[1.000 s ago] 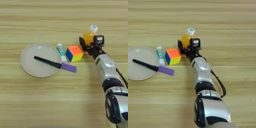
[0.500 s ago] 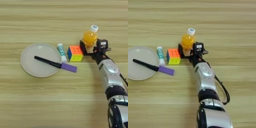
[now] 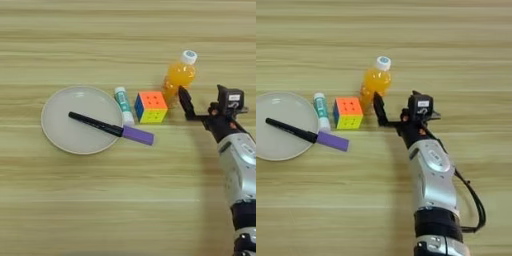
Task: Move the objects on the table
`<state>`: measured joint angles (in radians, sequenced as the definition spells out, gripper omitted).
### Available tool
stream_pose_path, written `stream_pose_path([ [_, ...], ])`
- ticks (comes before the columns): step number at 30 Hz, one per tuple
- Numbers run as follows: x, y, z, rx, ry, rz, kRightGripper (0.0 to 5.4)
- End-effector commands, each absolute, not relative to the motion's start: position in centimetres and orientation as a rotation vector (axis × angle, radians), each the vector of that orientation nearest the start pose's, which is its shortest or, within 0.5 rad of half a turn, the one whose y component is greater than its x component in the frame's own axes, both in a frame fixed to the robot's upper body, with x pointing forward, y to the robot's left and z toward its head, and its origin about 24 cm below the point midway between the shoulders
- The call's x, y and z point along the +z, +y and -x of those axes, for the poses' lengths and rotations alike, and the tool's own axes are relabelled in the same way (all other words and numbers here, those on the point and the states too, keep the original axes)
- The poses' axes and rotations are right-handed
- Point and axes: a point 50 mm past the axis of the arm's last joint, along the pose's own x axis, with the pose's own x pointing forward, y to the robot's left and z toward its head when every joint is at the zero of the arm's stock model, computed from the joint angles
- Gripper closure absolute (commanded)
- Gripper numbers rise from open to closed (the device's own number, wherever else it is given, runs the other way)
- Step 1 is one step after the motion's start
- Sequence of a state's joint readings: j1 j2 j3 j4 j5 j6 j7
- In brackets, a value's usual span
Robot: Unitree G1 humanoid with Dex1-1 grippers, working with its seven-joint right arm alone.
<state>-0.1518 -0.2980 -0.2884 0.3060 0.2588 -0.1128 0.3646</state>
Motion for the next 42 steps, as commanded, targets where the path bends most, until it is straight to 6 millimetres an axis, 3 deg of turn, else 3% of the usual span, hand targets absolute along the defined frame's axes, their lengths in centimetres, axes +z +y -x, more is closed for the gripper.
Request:
stream_pose_path([
  [1,8.0,-25.8,-26.9,0.118,-0.118,-0.004,0.04],
  [8,8.0,-23.7,-25.4,0.259,-0.058,-0.029,0.04],
  [19,7.9,-21.5,-24.8,0.369,-0.023,-0.020,0.04],
  [27,6.3,-19.0,-25.6,0.447,0.027,-0.009,0.04],
  [32,5.0,-18.5,-26.5,0.432,0.063,-0.012,0.04],
  [42,4.5,-18.0,-28.5,0.375,0.022,0.024,0.04],
])
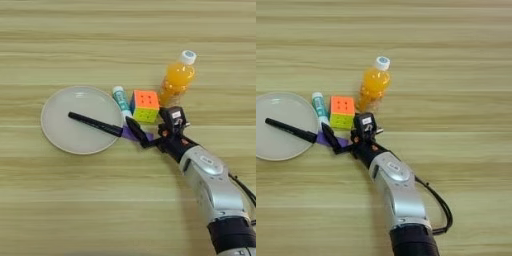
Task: Move the objects on the table
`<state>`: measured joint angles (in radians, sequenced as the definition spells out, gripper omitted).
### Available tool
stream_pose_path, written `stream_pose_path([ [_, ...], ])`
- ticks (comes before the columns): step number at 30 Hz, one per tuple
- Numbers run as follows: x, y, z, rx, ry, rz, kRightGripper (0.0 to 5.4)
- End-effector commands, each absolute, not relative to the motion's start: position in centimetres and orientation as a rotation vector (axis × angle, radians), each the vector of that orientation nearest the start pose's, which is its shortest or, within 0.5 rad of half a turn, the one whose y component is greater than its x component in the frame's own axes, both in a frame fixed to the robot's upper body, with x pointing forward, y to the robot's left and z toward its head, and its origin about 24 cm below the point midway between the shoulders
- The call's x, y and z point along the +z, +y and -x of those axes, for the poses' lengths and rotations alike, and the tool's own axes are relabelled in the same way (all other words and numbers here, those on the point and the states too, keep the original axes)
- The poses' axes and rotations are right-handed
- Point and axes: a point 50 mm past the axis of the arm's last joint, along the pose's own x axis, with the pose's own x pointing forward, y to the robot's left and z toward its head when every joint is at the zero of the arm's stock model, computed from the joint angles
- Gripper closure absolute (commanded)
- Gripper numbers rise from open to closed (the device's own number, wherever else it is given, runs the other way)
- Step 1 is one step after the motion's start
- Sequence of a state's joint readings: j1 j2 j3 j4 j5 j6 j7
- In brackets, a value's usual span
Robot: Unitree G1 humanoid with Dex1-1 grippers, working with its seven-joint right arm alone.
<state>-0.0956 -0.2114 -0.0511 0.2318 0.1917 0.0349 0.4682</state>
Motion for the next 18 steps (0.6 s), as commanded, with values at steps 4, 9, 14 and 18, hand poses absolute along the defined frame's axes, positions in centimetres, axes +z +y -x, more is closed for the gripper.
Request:
stream_pose_path([
  [4,4.6,-17.9,-29.1,0.355,-0.002,0.022,0.04],
  [9,4.3,-17.9,-29.9,0.332,-0.005,0.018,0.04],
  [14,4.5,-18.0,-30.1,0.319,-0.029,0.001,0.04],
  [18,5.2,-18.1,-30.3,0.311,-0.056,-0.003,0.04],
])
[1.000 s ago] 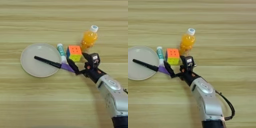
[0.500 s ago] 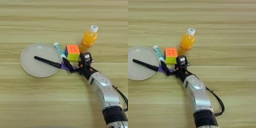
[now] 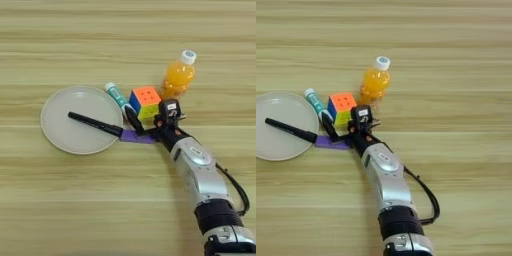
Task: Move the objects on the table
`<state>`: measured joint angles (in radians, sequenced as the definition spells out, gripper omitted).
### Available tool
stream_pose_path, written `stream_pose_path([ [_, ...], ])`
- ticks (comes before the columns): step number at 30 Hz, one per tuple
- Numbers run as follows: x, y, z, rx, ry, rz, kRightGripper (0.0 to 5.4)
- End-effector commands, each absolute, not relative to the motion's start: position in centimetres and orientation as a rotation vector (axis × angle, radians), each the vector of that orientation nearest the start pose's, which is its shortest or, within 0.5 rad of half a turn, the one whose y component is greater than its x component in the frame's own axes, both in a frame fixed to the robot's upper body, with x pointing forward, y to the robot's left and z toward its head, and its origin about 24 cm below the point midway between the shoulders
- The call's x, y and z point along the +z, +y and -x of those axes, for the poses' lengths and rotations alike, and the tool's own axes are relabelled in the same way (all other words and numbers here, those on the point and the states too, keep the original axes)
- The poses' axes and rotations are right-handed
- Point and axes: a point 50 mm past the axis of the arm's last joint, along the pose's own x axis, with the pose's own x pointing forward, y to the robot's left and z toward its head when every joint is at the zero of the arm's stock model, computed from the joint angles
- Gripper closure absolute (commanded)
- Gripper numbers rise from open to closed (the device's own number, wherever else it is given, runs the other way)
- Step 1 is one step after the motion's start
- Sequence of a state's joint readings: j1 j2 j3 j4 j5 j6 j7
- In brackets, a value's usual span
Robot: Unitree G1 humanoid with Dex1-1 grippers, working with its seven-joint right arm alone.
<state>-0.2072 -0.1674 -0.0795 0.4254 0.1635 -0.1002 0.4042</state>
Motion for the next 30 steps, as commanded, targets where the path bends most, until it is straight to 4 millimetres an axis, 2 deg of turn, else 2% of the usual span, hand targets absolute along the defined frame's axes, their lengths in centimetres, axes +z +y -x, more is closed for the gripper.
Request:
stream_pose_path([
  [1,5.3,-18.0,-30.4,0.309,-0.057,-0.004,0.04],
  [11,5.5,-17.6,-31.2,0.305,-0.061,-0.030,0.04],
  [20,4.8,-17.3,-31.9,0.301,-0.033,-0.038,0.04],
  [30,4.6,-17.6,-32.0,0.293,-0.036,-0.034,1.09],
])
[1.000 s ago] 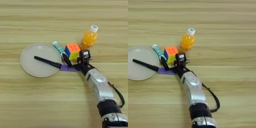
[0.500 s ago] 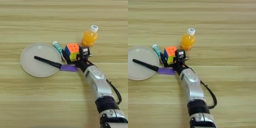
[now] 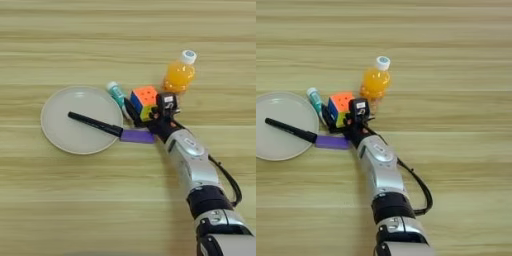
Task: Move the objects on the table
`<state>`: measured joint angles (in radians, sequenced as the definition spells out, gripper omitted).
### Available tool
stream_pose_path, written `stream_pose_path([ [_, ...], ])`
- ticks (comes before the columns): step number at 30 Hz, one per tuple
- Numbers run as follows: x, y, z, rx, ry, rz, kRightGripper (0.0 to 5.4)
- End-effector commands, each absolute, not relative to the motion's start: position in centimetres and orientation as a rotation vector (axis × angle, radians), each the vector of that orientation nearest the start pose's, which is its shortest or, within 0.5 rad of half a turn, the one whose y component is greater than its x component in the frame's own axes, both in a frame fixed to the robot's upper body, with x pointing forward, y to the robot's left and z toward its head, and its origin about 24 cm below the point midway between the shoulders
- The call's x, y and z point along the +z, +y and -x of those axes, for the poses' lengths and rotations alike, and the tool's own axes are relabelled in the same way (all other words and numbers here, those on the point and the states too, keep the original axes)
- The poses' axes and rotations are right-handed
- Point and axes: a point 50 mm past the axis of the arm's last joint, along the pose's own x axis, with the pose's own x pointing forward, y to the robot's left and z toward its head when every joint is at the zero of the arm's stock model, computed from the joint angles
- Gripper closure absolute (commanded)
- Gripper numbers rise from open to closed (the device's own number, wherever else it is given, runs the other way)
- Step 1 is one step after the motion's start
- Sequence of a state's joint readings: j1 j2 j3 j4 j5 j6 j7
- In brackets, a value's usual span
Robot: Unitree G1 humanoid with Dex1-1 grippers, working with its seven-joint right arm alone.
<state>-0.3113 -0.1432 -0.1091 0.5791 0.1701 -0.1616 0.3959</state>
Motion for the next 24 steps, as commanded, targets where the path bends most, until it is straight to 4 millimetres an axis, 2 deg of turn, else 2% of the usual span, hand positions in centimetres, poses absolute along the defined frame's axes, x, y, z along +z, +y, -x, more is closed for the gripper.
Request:
stream_pose_path([
  [1,4.6,-17.6,-32.0,0.293,-0.038,-0.033,1.16],
  [9,4.7,-17.7,-32.0,0.290,-0.043,-0.028,1.95],
  [13,4.9,-17.9,-31.8,0.290,-0.053,-0.020,2.00],
  [20,6.0,-18.9,-30.1,0.292,-0.091,-0.013,2.02],
  [24,6.8,-20.2,-28.9,0.264,-0.113,-0.004,2.02],
])
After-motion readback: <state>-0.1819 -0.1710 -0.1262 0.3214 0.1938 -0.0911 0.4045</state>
